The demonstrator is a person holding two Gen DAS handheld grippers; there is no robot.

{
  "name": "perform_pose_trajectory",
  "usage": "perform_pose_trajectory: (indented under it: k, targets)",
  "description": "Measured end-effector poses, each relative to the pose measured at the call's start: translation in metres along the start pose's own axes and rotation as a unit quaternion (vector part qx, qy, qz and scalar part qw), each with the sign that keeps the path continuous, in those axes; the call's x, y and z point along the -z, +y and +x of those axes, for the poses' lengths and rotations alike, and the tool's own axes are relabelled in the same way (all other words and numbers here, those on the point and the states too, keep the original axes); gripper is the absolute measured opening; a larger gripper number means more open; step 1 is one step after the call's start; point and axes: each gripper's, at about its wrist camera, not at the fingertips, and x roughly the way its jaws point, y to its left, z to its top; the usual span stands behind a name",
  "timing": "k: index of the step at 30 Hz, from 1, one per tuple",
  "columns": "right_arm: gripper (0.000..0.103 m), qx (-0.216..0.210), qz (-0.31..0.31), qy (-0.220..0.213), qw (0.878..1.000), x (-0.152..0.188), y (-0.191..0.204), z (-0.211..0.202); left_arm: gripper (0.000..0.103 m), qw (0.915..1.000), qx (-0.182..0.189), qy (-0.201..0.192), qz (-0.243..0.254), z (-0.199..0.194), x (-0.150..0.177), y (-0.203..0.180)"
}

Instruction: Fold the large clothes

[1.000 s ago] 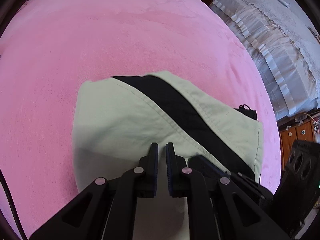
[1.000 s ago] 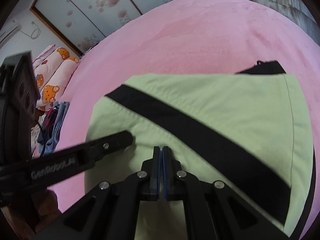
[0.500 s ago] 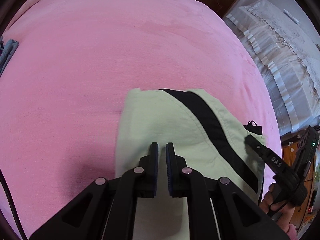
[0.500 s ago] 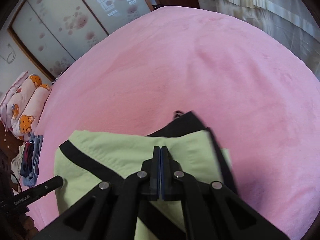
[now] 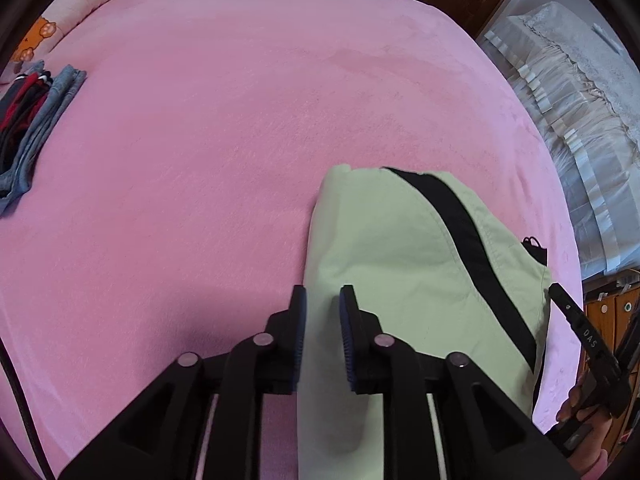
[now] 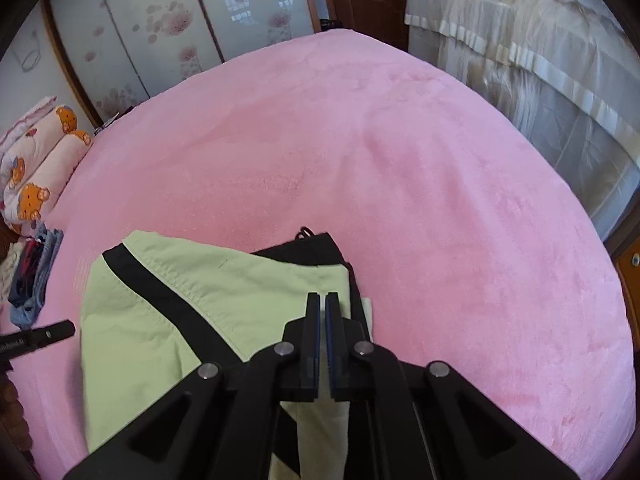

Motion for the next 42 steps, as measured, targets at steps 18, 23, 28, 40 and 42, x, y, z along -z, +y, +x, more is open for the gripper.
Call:
perform_pose_trajectory:
  k: [18,23,28,40,42]
  targets:
    - [0.051,-0.063,0.155,0.161,0.973,0.088,-0.072,-0.04,0.078,0.9957,-0.03,0.077,-0.042,-0.015,0.103,0.012]
    - [0.059,-0.118,0.187,0.18,0.958,0.113,-0.075,-0.045,0.079,0.994,-0.026,0.09,-0.056,-0.017,0.127,0.015]
    - [0.064,-0.162,0.214,0.207,0.941,0.135,-0.075,-0.033,0.079,0.9931,-0.027,0.096,-0.062,-0.017,0.149,0.016]
    - [0.074,-0.233,0.257,0.246,0.905,0.141,-0.09,-0.002,0.084,0.9914,-0.01,0.109,-0.072,-0.007,0.154,0.015]
    - [0.075,-0.253,0.267,0.259,0.893,0.14,-0.092,0.006,0.084,0.9911,0.0,0.11,-0.075,-0.005,0.154,0.015]
